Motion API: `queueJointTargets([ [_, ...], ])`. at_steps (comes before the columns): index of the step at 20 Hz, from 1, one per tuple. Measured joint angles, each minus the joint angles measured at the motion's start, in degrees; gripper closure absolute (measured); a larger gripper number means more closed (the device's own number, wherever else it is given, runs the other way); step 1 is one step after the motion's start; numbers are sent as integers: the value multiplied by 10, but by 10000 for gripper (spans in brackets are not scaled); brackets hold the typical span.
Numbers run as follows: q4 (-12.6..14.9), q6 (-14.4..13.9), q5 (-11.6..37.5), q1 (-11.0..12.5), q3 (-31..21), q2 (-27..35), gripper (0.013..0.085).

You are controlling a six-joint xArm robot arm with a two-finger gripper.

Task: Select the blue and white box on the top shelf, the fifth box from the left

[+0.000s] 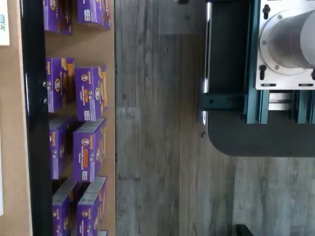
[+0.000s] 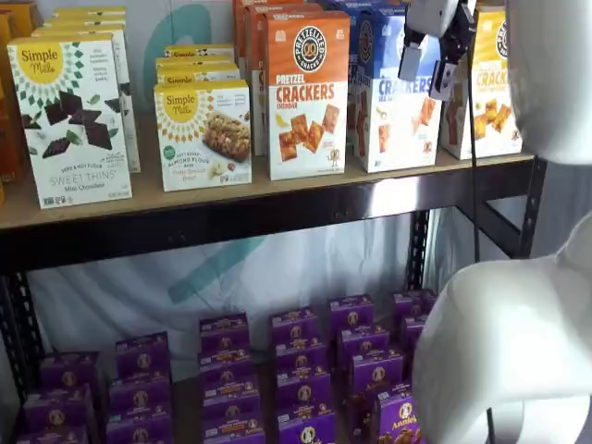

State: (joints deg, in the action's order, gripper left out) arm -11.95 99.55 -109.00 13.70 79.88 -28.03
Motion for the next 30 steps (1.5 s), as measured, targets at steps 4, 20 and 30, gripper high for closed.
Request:
queueJointTargets([
  [4,30,-11,7,-23,-17,-11,130],
  [20,-44,-8,41,9,-11,-15,130],
  [30,-109,-16,5,39,95,47,130],
])
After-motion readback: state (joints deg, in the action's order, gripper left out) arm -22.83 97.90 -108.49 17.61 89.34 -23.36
